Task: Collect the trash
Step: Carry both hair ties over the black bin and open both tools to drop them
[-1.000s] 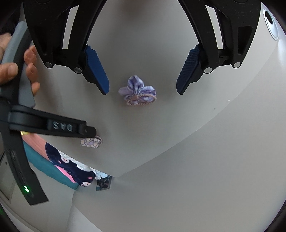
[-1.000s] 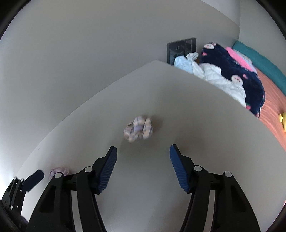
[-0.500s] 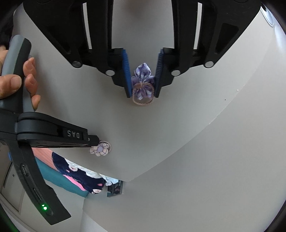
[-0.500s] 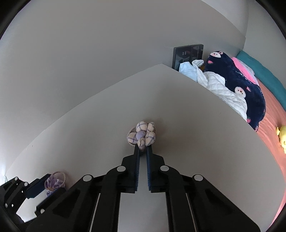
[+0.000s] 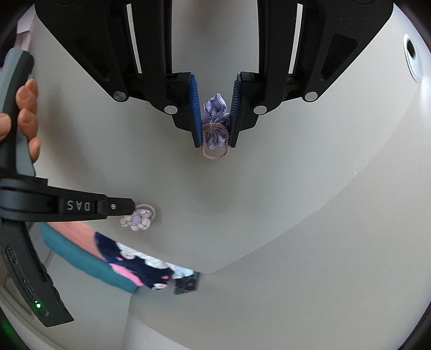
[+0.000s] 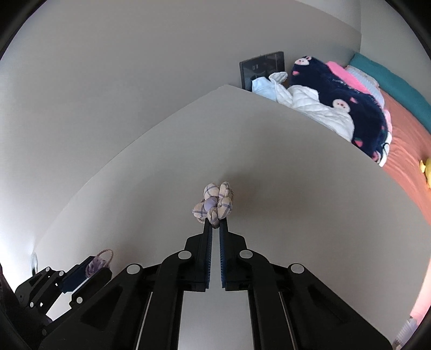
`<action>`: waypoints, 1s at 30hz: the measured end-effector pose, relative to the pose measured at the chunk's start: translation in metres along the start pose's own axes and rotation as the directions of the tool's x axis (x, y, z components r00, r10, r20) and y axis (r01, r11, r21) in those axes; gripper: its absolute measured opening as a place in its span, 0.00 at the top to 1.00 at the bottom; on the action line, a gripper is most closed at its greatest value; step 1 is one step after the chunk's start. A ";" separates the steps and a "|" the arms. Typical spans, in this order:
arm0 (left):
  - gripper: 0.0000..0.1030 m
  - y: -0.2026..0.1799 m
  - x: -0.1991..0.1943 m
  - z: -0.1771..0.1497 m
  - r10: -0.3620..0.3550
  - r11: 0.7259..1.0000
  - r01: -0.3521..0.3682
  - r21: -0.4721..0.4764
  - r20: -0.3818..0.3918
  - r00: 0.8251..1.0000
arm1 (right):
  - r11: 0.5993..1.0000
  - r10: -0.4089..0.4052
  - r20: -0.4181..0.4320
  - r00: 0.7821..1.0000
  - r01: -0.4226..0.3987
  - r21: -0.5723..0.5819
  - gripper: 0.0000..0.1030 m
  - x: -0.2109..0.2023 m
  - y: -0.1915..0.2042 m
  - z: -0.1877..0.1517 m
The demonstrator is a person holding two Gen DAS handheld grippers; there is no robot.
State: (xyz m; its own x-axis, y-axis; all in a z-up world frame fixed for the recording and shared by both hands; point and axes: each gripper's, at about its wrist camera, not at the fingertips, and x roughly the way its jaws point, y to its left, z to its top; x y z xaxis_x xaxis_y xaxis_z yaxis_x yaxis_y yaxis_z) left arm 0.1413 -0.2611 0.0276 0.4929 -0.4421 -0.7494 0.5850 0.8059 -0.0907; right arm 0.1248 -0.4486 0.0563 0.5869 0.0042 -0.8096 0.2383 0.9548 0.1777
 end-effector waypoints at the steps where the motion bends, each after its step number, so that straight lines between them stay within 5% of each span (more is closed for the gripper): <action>1: 0.81 -0.005 -0.004 -0.004 -0.006 1.000 0.006 0.003 0.001 1.000 | 1.000 0.003 0.006 1.000 -0.003 0.001 0.94 -0.007 -0.001 -0.006; 20: 0.81 -0.143 -0.095 -0.094 -0.146 0.987 0.143 0.079 0.024 0.989 | 0.999 -0.001 0.118 0.993 -0.004 0.043 0.94 -0.168 -0.053 -0.160; 30: 0.81 -0.256 -0.109 -0.147 -0.267 0.937 0.270 0.222 -0.044 0.963 | 0.981 -0.106 0.169 0.980 0.075 0.181 0.94 -0.245 -0.134 -0.270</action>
State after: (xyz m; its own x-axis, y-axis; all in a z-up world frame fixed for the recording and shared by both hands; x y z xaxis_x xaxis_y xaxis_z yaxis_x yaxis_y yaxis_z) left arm -0.1572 -0.3610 0.0362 0.2901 -0.6234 -0.7260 0.8240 0.5485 -0.1418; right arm -0.2601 -0.4971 0.0800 0.6805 -0.1473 -0.7178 0.4177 0.8828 0.2149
